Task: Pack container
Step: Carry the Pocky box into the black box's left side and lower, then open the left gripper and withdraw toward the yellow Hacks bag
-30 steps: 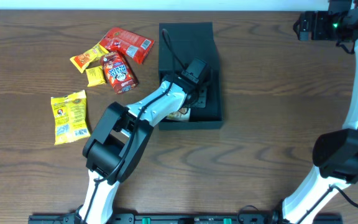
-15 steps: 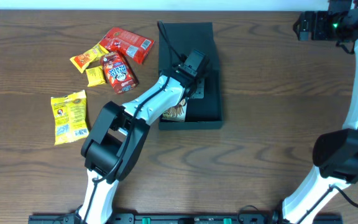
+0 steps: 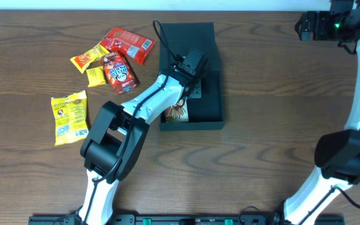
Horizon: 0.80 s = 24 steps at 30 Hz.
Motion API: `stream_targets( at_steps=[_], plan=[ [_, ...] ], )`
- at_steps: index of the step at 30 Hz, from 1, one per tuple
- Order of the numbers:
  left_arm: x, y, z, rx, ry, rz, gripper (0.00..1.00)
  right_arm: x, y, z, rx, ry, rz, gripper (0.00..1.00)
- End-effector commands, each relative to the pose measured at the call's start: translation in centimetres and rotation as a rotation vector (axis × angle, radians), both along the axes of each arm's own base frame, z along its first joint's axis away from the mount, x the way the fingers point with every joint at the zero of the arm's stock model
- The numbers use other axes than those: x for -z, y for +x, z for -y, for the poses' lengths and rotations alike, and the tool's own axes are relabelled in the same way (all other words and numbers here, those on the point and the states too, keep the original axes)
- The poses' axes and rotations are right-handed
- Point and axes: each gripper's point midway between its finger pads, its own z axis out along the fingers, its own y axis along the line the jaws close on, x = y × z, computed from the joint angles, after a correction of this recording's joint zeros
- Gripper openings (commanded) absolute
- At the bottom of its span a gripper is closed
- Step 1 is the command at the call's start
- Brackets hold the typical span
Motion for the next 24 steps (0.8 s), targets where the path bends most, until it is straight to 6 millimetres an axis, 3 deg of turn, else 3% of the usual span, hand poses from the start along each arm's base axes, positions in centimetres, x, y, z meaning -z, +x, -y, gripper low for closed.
stream_targets(
  at_steps=[1,5,11,16,21,24],
  plan=[
    [0.4,0.6,-0.6,-0.02,0.03,0.01,0.06,-1.4,-0.3,0.5,0.01,-0.004,0.031,0.99],
    [0.3,-0.1,0.3,0.046,-0.002,-0.019,0.06,-1.4,-0.3,0.5,0.01,-0.004,0.031,0.99],
    [0.8,-1.3,-1.3,0.035,0.075,-0.073,0.06,-1.4,-0.3,0.5,0.01,-0.004,0.031,0.99],
    [0.6,-1.4,-1.2,0.042,0.071,-0.079,0.06,-1.4,-0.3,0.5,0.01,-0.004,0.032,0.99],
    [-2.7,0.3,0.3,0.086,0.046,-0.023,0.06,-1.4,-0.3,0.5,0.01,-0.004,0.032,0.99],
    [-7.0,1.9,1.1,0.097,0.031,0.038,0.06,-1.4,-0.3,0.5,0.01,-0.004,0.031,0.99]
  ],
)
